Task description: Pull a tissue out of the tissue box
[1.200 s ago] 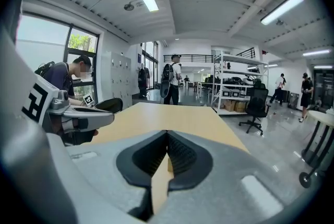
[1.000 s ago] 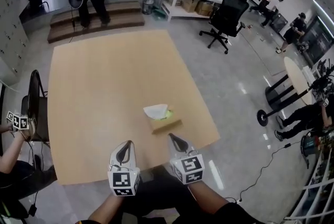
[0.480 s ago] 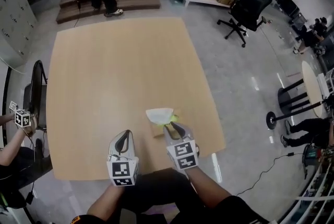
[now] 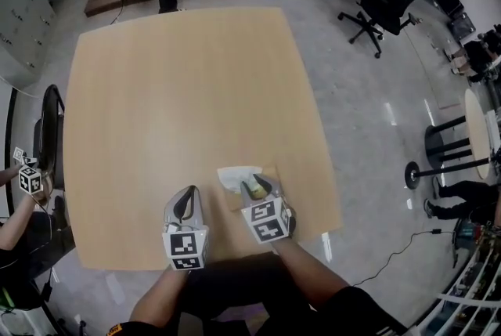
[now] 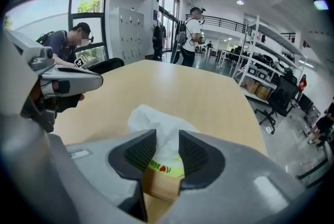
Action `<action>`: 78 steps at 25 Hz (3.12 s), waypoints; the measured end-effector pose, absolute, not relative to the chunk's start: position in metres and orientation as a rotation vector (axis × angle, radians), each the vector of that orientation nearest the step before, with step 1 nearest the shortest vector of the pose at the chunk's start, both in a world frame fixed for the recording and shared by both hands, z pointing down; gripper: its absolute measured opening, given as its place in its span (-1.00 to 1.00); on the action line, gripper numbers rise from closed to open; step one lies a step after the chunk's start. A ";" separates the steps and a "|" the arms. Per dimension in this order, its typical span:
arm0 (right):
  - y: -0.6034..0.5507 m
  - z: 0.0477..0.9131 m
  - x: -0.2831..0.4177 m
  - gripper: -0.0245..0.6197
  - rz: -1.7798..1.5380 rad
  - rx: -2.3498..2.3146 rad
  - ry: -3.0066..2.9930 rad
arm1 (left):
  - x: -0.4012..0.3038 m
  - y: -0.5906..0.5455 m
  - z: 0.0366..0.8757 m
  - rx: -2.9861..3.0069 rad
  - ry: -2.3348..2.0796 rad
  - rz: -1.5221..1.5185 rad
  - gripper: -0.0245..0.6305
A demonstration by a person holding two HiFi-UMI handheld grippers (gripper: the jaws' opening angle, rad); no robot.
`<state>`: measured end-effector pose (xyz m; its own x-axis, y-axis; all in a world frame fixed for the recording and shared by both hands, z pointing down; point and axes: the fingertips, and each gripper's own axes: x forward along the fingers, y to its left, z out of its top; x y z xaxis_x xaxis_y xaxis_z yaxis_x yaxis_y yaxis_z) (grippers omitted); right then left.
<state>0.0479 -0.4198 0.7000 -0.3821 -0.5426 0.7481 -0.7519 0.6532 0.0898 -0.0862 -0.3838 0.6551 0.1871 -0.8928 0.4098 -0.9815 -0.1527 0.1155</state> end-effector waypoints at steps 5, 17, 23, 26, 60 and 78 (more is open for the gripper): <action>-0.421 0.705 0.046 -0.70 0.335 0.981 -2.055 | -0.089 -0.387 0.659 2.102 -1.759 0.370 -0.87; -0.423 0.672 0.045 -0.92 0.343 1.072 -2.111 | -0.086 -0.386 0.650 2.145 -1.714 0.379 -0.87; -0.420 0.632 0.046 -0.92 0.327 1.188 -2.176 | -0.089 -0.379 0.640 2.175 -1.699 0.353 -0.87; -0.416 0.609 0.045 -0.92 0.307 1.242 -2.208 | -0.092 -0.377 0.632 2.195 -1.693 0.336 -0.87; -0.263 0.558 0.067 -0.93 0.158 1.337 -2.325 | -0.055 -0.254 0.602 2.299 -1.653 0.234 -0.87; -0.214 0.570 0.131 -0.93 0.124 1.115 -2.493 | -0.001 -0.173 0.578 2.090 -1.907 0.268 -0.87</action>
<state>0.1308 -0.2139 0.5704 -0.5987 -0.6956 0.3973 -0.7316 0.6767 0.0823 -0.0013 -0.1729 0.5779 0.1020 -0.9373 0.3333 -0.9928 -0.0748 0.0933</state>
